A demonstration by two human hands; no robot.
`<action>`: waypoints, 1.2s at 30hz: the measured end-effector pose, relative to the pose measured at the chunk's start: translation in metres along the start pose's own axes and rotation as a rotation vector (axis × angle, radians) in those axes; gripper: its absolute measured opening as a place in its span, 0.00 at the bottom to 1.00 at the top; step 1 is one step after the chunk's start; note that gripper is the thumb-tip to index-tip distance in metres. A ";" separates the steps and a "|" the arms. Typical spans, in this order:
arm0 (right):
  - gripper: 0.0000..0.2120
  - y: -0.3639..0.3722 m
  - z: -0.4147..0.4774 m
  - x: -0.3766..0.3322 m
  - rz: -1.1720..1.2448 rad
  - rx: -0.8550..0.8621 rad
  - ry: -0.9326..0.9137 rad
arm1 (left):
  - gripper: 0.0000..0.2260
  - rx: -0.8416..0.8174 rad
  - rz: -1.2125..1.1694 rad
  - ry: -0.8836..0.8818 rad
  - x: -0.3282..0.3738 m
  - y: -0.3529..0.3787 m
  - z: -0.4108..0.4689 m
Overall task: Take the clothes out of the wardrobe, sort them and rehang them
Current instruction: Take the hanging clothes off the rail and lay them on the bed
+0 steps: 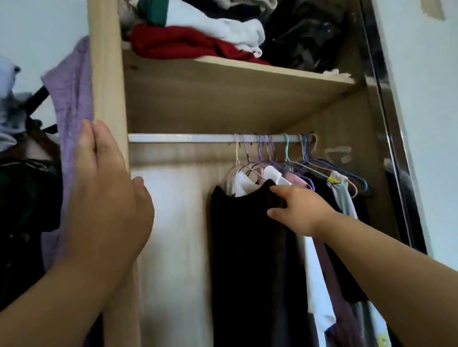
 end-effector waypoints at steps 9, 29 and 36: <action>0.11 0.032 0.087 0.041 -0.050 0.031 -0.078 | 0.34 0.169 0.095 -0.121 -0.001 0.002 -0.005; 0.10 -0.008 0.112 0.028 0.081 0.047 0.177 | 0.33 0.185 0.191 -0.074 0.003 -0.002 -0.007; 0.09 -0.036 0.068 0.051 -0.004 0.193 0.115 | 0.29 0.134 0.176 -0.035 0.013 -0.007 -0.011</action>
Point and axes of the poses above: each hand's wrist, its own z-axis towards the middle knuckle, its own y-axis out of the palm, x = y × z, the point moved 1 cm from there along z, towards the middle knuckle, and after that the axes turned 9 degrees about -y, right-handed, at the moved point
